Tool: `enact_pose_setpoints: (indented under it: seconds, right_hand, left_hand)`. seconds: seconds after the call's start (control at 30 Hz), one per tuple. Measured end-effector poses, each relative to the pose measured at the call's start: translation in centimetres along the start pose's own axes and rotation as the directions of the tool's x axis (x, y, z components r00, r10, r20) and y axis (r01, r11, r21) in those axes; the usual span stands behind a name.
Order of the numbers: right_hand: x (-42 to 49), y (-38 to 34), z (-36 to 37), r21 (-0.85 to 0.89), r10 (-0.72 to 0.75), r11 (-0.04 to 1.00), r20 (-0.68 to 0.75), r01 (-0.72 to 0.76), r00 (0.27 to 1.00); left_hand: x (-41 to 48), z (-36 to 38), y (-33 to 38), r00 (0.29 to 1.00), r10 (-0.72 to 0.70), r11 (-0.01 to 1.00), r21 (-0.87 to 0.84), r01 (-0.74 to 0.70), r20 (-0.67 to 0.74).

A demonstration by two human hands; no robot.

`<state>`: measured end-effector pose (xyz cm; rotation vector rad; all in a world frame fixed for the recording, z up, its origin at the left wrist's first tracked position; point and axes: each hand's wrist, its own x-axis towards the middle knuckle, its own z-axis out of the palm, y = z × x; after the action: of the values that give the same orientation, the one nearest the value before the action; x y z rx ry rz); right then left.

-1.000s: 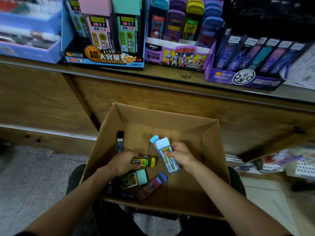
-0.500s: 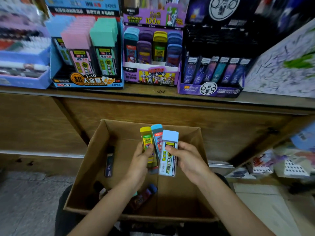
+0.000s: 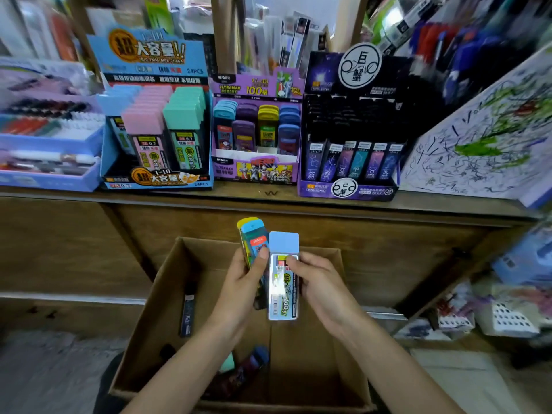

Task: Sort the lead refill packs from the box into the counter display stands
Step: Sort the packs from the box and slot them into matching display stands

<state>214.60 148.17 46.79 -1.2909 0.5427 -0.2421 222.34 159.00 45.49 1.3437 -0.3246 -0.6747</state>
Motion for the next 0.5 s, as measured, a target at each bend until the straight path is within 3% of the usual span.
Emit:
enact_pose_setpoints:
  seconds: [0.23, 0.5]
  right_hand:
    - [0.6, -5.5, 1.0, -0.170, -0.187, 0.968, -0.001, 0.184, 0.982]
    - [3.1, -12.4, 5.0, -0.269, -0.334, 0.902, 0.060, 0.338, 0.941]
  left_hand:
    - [0.9, -1.7, 4.9, 0.995, 0.094, 0.993, 0.069, -0.092, -0.017]
    - [1.4, -8.4, 10.0, 0.974, 0.164, 0.986, 0.054, -0.158, -0.157]
